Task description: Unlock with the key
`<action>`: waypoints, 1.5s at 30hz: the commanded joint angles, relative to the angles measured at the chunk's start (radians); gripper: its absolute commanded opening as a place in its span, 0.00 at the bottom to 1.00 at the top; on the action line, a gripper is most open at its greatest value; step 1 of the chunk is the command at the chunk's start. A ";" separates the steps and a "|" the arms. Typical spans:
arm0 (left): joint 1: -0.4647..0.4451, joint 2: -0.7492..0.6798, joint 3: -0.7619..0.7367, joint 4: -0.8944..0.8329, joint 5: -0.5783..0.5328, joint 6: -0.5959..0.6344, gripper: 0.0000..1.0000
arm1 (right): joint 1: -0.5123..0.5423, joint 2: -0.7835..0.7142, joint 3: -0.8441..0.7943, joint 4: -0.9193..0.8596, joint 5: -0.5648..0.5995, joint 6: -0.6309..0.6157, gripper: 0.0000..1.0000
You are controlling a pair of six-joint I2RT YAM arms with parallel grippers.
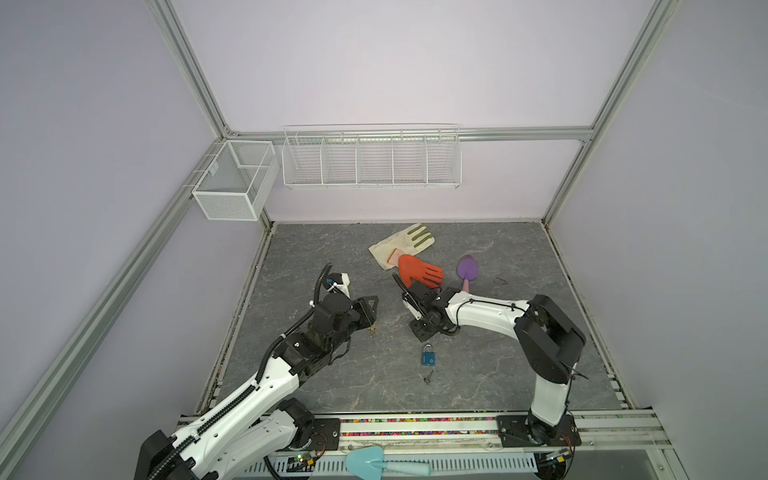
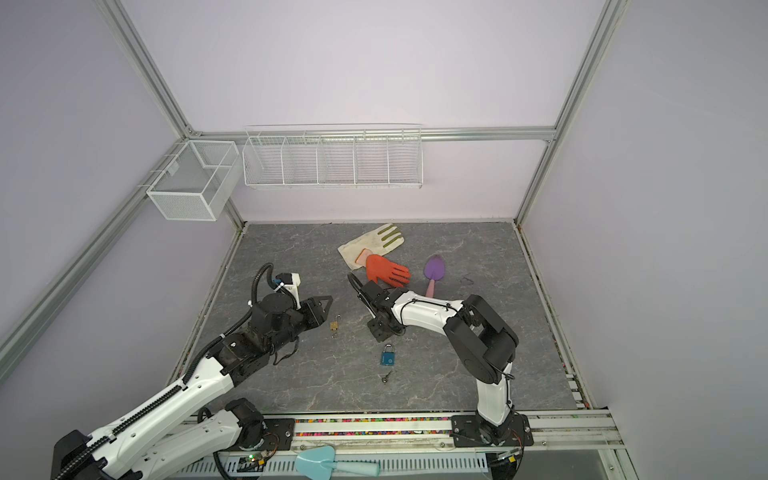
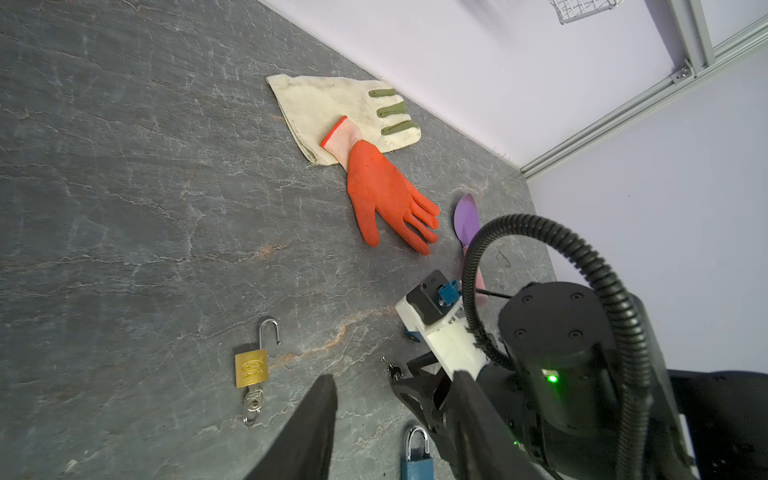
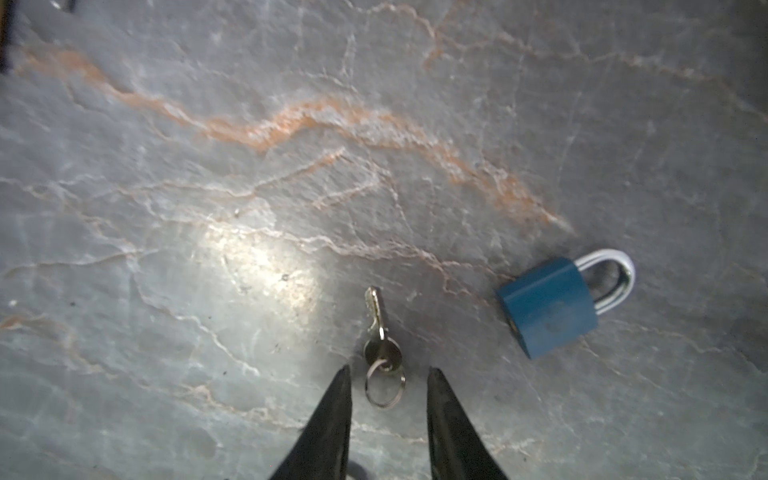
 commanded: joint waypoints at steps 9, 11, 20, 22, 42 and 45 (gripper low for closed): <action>0.006 0.007 -0.013 0.001 -0.013 -0.013 0.46 | 0.005 0.035 0.016 -0.007 0.017 -0.040 0.26; 0.006 0.013 -0.010 0.001 -0.011 -0.014 0.46 | 0.006 0.036 0.017 -0.008 0.020 -0.041 0.25; 0.006 0.035 -0.006 0.026 0.002 -0.019 0.46 | 0.004 0.028 0.019 0.004 0.015 -0.051 0.18; 0.006 0.039 -0.004 0.030 0.005 -0.021 0.46 | 0.002 0.030 0.024 0.002 0.019 -0.052 0.15; 0.006 0.039 -0.046 0.099 0.005 -0.093 0.46 | -0.007 -0.016 -0.002 0.034 -0.009 -0.061 0.06; 0.006 0.039 -0.063 0.124 0.016 -0.122 0.46 | -0.009 -0.044 -0.024 0.054 -0.024 -0.048 0.06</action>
